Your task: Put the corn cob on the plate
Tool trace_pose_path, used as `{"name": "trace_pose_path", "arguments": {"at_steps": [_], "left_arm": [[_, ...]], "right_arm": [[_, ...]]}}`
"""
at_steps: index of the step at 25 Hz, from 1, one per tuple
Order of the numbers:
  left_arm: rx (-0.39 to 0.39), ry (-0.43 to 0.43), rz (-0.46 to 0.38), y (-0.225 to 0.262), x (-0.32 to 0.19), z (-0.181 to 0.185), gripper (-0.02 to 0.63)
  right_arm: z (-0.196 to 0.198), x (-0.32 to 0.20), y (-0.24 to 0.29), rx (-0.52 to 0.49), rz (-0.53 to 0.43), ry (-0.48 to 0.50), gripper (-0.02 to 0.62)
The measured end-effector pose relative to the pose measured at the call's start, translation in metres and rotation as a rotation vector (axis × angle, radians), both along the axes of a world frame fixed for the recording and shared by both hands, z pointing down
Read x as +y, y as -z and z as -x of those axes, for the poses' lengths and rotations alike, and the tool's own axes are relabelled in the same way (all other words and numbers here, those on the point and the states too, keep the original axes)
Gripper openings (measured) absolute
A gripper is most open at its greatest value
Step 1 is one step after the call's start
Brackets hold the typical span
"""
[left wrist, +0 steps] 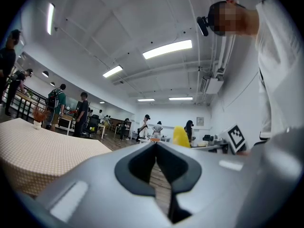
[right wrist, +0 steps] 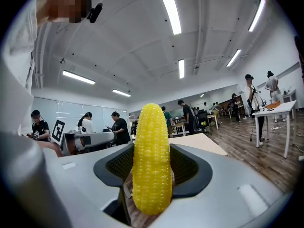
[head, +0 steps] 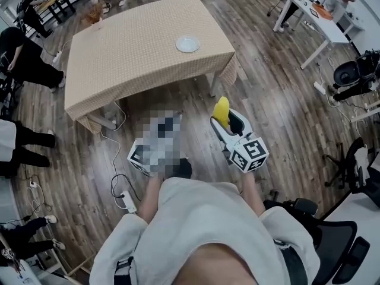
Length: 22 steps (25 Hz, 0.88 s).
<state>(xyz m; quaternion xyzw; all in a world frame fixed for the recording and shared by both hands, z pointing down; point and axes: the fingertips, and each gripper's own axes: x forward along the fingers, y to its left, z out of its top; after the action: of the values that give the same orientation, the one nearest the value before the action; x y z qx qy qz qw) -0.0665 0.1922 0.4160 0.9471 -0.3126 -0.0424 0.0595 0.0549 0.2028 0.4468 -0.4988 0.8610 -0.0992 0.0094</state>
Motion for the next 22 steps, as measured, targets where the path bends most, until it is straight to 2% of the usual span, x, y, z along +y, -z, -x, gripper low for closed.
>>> {"name": "trace_pose_path", "arguments": {"at_steps": [10, 15, 22], "left_arm": [[0.011, -0.008, -0.009, 0.012, -0.135, 0.051, 0.008], [0.012, -0.042, 0.008, 0.007, -0.169, 0.056, 0.008], [0.004, -0.081, 0.041, -0.006, -0.198, 0.041, 0.008]], "right_arm": [[0.04, -0.132, 0.018, 0.024, -0.017, -0.034, 0.235], [0.048, -0.161, 0.013, 0.034, 0.0, -0.057, 0.235], [0.037, -0.186, -0.001, 0.029, 0.031, -0.088, 0.235]]}}
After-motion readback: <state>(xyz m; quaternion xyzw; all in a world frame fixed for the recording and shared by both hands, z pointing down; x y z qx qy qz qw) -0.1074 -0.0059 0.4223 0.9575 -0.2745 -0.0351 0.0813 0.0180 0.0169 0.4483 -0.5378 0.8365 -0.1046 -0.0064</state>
